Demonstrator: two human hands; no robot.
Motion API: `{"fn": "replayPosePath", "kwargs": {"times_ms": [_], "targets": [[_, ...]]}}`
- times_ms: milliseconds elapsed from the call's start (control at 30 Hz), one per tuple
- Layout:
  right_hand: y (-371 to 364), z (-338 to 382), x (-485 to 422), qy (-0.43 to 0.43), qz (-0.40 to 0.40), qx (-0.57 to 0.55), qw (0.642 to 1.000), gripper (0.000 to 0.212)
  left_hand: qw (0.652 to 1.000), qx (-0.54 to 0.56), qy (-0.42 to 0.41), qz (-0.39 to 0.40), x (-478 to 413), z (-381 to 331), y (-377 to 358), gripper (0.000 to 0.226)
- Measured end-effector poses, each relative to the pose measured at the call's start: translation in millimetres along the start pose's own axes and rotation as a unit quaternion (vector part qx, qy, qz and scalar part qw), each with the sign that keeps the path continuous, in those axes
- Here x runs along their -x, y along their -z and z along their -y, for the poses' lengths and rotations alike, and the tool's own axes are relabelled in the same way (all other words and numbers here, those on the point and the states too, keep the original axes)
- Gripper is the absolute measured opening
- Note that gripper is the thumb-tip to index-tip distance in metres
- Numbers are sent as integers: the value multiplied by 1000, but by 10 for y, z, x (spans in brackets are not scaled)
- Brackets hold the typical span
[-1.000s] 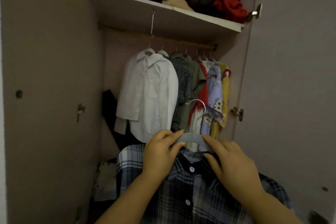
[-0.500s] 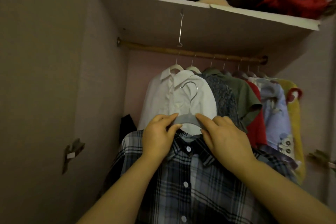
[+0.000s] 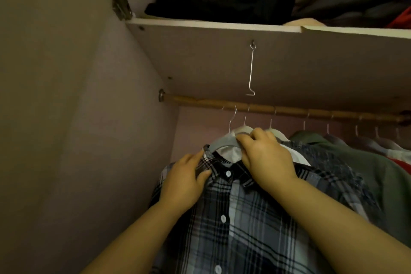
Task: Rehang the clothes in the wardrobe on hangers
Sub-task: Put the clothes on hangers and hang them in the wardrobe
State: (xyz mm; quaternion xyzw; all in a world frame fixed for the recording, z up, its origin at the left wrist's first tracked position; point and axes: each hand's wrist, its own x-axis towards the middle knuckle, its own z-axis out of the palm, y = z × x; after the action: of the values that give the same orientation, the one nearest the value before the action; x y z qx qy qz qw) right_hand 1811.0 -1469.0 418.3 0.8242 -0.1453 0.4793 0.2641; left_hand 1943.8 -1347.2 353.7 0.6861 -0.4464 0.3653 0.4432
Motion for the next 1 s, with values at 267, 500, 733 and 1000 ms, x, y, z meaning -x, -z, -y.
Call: {"fn": "replayPosePath", "kwargs": {"times_ms": [267, 500, 733, 1000], "targets": [[-498, -118, -845, -10, -25, -4, 1000, 46, 996, -77, 37, 1, -733, 267, -333, 60], [-812, -216, -1258, -36, -18, -12, 999, 39, 993, -97, 54, 27, -946, 483, -580, 64], [-1191, -60, -1179, -25, 46, -1, 999, 41, 993, -96, 57, 37, -811, 654, -788, 63], [-1297, 16, -745, 38, 20, 28, 999, 52, 989, -115, 74, 55, -510, 627, -803, 63]]}}
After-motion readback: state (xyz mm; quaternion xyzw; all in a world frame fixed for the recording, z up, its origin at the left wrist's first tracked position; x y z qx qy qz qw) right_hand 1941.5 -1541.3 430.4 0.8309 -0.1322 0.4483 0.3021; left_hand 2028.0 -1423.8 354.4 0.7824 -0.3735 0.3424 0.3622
